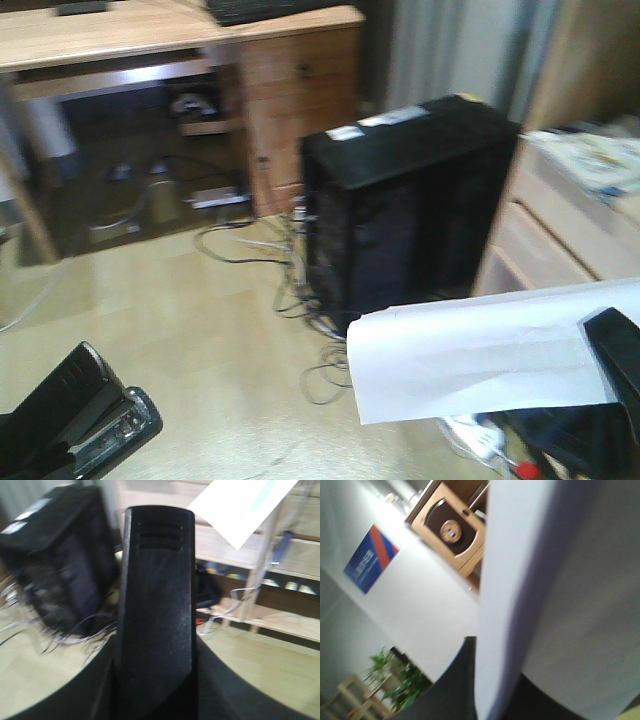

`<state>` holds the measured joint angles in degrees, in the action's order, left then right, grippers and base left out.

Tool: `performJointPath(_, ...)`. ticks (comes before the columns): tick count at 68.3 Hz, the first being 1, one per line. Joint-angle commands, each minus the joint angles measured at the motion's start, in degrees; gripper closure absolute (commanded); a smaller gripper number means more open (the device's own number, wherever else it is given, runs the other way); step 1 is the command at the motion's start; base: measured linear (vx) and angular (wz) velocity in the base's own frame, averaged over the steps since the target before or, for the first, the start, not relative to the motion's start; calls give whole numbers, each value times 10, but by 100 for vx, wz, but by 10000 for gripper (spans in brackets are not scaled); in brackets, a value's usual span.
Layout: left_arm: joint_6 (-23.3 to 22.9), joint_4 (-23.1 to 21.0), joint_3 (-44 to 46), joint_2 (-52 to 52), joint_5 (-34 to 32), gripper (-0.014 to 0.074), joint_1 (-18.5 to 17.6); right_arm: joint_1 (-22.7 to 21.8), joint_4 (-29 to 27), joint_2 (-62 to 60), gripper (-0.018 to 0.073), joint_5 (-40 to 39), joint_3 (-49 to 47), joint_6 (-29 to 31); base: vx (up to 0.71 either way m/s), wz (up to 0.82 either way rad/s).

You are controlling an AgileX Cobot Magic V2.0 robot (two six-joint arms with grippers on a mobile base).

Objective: Grab stapler and paper to desk for stapling
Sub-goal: 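Drive the base to the wooden desk holding stapler and paper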

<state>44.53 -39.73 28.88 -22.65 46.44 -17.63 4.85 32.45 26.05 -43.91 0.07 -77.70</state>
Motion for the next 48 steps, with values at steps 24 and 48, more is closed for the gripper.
performJointPath(24, 0, -36, 19, -3, -52, 603, -1, -1, -10, 2, 564, -35, -16, 6, 4, 58)
performJointPath(48, 0, -36, 19, -3, -52, 603, -1, -1, -10, 2, 564, -35, -16, 6, 9, 19)
